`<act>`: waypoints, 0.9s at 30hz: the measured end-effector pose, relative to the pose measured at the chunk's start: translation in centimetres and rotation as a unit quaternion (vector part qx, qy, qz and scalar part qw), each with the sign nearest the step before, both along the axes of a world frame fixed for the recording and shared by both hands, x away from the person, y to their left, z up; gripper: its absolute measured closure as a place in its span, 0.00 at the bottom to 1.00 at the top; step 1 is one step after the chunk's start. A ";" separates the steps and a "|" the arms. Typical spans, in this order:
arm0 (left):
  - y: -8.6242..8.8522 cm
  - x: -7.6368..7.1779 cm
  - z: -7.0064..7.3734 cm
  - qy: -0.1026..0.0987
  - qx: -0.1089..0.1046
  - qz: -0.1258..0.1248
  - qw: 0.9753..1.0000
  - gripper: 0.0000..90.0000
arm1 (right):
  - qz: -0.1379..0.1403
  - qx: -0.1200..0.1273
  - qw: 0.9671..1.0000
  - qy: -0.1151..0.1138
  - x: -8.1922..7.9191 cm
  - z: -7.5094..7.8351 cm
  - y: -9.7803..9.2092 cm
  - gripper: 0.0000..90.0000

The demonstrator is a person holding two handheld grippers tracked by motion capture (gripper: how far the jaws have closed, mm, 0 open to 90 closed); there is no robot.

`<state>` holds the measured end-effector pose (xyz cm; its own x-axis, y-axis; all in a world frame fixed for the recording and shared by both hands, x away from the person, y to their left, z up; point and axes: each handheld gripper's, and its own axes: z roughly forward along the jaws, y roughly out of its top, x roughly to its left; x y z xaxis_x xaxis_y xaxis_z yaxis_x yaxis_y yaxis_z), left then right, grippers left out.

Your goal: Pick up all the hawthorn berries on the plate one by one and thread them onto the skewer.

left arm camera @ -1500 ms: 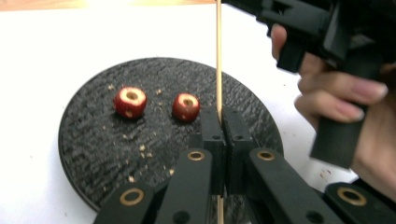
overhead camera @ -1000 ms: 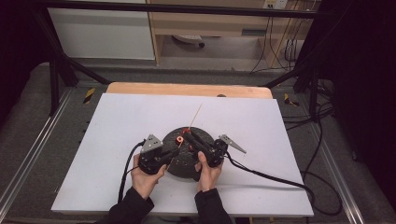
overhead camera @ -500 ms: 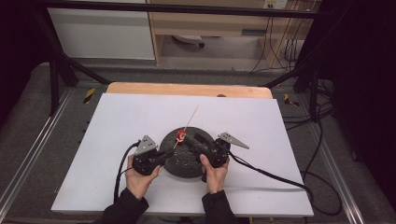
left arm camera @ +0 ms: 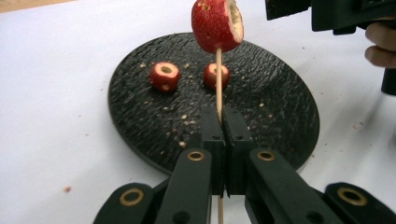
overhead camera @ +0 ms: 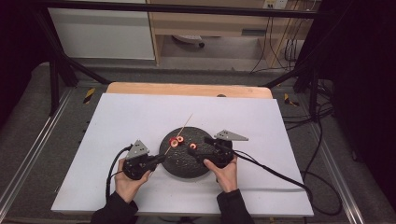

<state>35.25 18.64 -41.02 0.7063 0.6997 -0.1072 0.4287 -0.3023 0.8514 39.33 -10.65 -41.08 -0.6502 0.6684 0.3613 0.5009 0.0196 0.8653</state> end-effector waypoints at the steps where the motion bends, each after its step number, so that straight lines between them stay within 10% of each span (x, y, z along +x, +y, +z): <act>1: 0.3 -0.1 0.0 -0.001 0.001 -0.001 1.000 0.98 | 0.003 -0.007 1.000 0.000 0.0 0.0 -0.1 0.08; 18: 3.2 -1.2 -0.7 0.004 0.008 -0.012 1.000 0.98 | 0.036 -0.097 0.995 -0.004 0.3 0.7 -0.3 0.07; 27: 3.8 -1.9 -1.6 0.010 0.013 -0.022 1.000 0.98 | 0.065 -0.189 0.980 0.020 1.9 1.7 0.4 0.09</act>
